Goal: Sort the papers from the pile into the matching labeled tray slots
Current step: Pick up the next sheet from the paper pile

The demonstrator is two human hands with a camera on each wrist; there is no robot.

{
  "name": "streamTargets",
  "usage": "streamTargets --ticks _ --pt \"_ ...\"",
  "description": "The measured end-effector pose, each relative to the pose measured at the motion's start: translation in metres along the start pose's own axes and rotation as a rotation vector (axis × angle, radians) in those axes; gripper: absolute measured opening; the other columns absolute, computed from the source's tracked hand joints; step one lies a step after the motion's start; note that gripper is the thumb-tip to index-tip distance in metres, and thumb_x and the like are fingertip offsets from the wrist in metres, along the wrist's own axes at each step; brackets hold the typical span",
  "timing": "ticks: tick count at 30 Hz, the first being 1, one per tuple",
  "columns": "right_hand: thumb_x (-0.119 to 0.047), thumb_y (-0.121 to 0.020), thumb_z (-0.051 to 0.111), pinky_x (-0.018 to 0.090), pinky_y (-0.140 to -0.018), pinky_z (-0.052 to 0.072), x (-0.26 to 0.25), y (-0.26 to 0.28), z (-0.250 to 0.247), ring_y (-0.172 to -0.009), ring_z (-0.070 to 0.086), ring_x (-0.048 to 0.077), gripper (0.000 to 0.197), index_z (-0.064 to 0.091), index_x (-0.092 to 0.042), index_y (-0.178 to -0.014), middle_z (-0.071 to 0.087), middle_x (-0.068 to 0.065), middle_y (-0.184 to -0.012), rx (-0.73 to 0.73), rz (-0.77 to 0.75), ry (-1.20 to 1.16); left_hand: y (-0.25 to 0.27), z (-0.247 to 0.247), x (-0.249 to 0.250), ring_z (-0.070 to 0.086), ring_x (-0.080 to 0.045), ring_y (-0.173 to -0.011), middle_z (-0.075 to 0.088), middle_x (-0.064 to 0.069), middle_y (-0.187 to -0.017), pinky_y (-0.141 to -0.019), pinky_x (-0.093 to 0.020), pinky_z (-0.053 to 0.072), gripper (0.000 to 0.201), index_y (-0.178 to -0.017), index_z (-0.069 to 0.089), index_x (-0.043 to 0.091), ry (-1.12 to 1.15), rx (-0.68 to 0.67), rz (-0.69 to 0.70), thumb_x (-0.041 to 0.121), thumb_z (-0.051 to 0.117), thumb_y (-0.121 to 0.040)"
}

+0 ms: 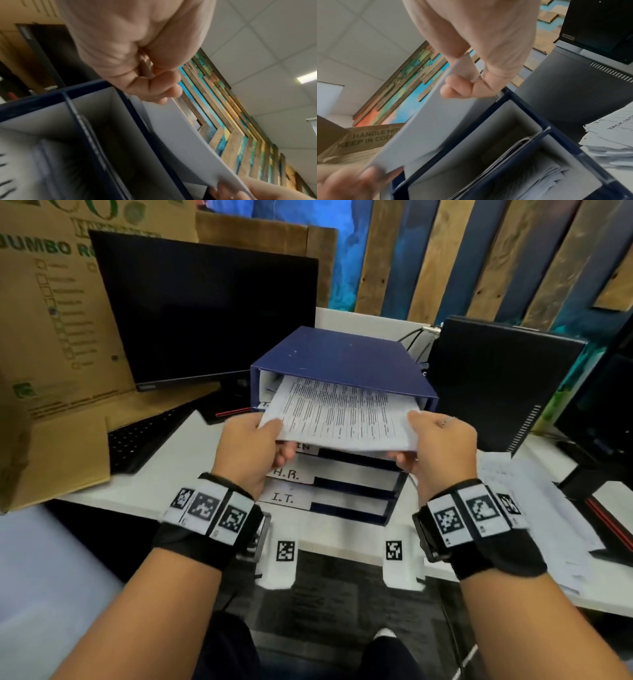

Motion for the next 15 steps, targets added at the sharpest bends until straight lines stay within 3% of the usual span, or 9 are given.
streamTargets --ticks 1,3,6,8,10,11,13,15 --pt "-0.011 -0.096 0.061 0.028 -0.048 0.049 0.000 0.004 0.001 -0.053 0.066 0.021 0.002 0.062 -0.011 -0.098 0.071 0.008 -0.079 0.001 0.016 -0.053 -0.004 0.002 0.008 0.052 -0.012 -0.047 0.062 -0.008 -0.061 -0.041 -0.019 0.042 0.024 -0.094 0.067 0.003 -0.006 0.039 0.036 0.008 0.045 -0.100" --pt "-0.003 -0.094 0.061 0.027 -0.051 0.050 -0.001 0.008 0.003 -0.052 0.063 0.019 0.023 0.056 -0.014 -0.113 0.070 0.010 -0.077 0.018 -0.002 -0.109 -0.017 0.003 0.023 0.055 -0.016 -0.047 0.064 -0.008 -0.057 -0.043 -0.022 0.046 0.027 -0.080 0.066 0.005 -0.018 0.128 0.097 0.008 0.047 -0.099" --pt "0.001 -0.092 0.062 0.028 -0.064 0.058 -0.007 0.003 0.012 -0.063 0.070 0.020 0.029 0.056 -0.011 -0.118 0.071 0.012 -0.089 0.004 -0.074 -0.068 -0.037 0.012 0.031 0.069 -0.026 -0.058 0.063 -0.009 -0.054 -0.049 -0.030 0.043 0.033 -0.060 0.049 0.010 -0.027 0.192 0.123 0.020 0.055 -0.091" --pt "-0.005 -0.096 0.060 0.031 -0.074 0.061 -0.006 -0.002 0.018 -0.075 0.073 0.018 0.025 0.058 -0.009 -0.121 0.071 0.008 -0.093 -0.049 -0.106 0.073 -0.042 0.013 0.028 0.074 -0.030 -0.072 0.062 -0.013 -0.063 -0.052 -0.036 0.048 0.036 -0.061 0.044 0.009 0.014 0.215 0.092 0.029 0.061 -0.086" --pt "-0.009 -0.097 0.058 0.035 -0.087 0.060 -0.006 -0.003 0.020 -0.090 0.073 0.015 0.027 0.062 -0.010 -0.124 0.072 0.003 -0.102 -0.093 -0.181 0.251 -0.035 0.002 0.022 0.075 -0.019 -0.069 0.070 -0.012 -0.069 -0.063 -0.040 0.060 0.035 -0.071 0.056 -0.003 0.028 0.298 0.109 0.025 0.062 -0.090" --pt "-0.010 -0.097 0.058 0.035 -0.094 0.057 -0.006 -0.002 0.021 -0.097 0.070 0.013 0.029 0.064 -0.012 -0.126 0.072 0.000 -0.107 -0.108 -0.228 0.357 -0.027 -0.005 0.020 0.073 -0.011 -0.064 0.072 -0.009 -0.069 -0.066 -0.038 0.061 0.028 -0.077 0.062 -0.005 -0.023 0.369 0.147 0.020 0.062 -0.091" --pt "-0.014 -0.097 0.059 0.030 -0.097 0.052 -0.007 0.005 0.025 -0.098 0.065 0.009 0.030 0.066 -0.018 -0.125 0.069 -0.007 -0.105 -0.152 -0.322 0.582 -0.006 -0.014 0.027 0.070 -0.002 -0.061 0.073 0.001 -0.072 -0.066 -0.024 0.060 0.008 -0.089 0.070 0.008 -0.120 0.483 0.301 0.012 0.063 -0.090" --pt "-0.019 -0.097 0.058 0.031 -0.098 0.048 -0.008 0.012 0.037 -0.104 0.062 0.014 0.028 0.068 -0.023 -0.123 0.069 -0.007 -0.105 -0.214 -0.428 0.767 0.007 0.001 0.042 0.068 -0.002 -0.067 0.073 0.004 -0.079 -0.068 -0.007 0.050 0.012 -0.095 0.072 0.014 -0.337 0.447 0.536 0.010 0.062 -0.090"
Point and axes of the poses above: each hand's wrist, its own y-axis away from the middle knuckle, its own z-axis out of the palm, x = y × z, the point moved 9 cm from there along -y, towards the middle knuckle
